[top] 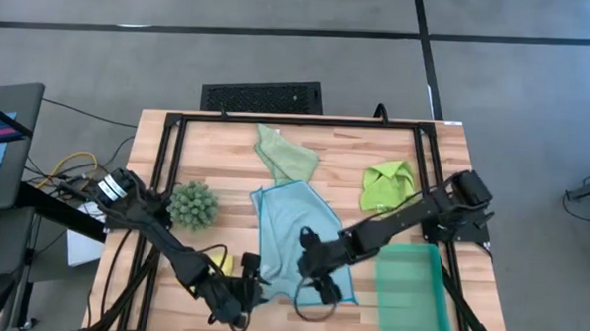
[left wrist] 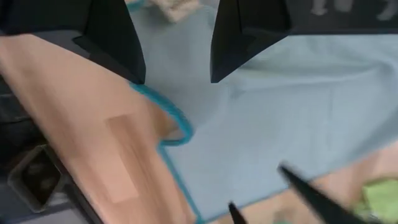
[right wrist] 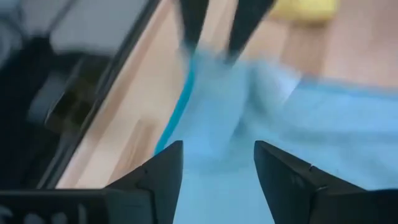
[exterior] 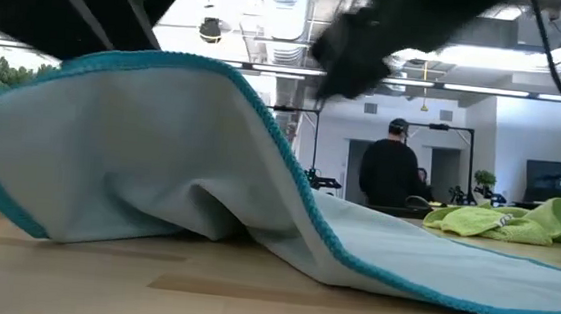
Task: Fold microfiber towels
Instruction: Fold the blue microfiber cloth
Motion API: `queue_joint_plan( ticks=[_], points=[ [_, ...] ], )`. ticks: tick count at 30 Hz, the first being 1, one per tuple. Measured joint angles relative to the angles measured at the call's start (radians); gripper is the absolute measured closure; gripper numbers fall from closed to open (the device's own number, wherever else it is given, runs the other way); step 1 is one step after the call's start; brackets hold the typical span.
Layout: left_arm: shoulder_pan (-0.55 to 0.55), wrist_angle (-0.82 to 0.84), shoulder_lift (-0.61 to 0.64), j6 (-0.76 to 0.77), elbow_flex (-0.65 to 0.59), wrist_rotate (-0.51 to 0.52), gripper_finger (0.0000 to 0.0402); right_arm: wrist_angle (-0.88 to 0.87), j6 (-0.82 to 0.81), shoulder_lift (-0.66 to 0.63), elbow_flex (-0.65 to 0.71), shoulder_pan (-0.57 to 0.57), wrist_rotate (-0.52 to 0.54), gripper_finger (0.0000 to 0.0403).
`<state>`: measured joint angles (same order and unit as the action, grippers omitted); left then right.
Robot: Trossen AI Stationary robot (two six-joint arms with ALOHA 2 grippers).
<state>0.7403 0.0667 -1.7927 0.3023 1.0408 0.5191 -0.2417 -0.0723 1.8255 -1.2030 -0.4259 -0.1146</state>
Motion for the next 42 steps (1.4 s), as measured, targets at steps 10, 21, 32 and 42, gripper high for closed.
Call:
queue_joint_plan(
  ticks=[10, 21, 32, 42],
  points=[
    [0.08, 0.226, -0.073, 0.085, 0.177, -0.068, 0.0226, -0.185, -0.006, 0.029, 0.003, -0.157, 0.012, 0.0215],
    [0.105, 0.212, -0.254, 0.238, 0.288, 0.022, 0.0226, -0.234, -0.126, 0.027, 0.0, -0.245, 0.07, 0.0245],
    [0.192, 0.701, -0.275, 0.475, 0.639, 0.148, 0.0258, -0.221, -0.226, 0.027, 0.0, -0.348, 0.122, 0.0264],
    [0.191, 0.762, -0.338, 0.635, 0.586, 0.201, 0.0284, -0.23, -0.295, 0.027, 0.0, -0.412, 0.207, 0.0271]
  ],
)
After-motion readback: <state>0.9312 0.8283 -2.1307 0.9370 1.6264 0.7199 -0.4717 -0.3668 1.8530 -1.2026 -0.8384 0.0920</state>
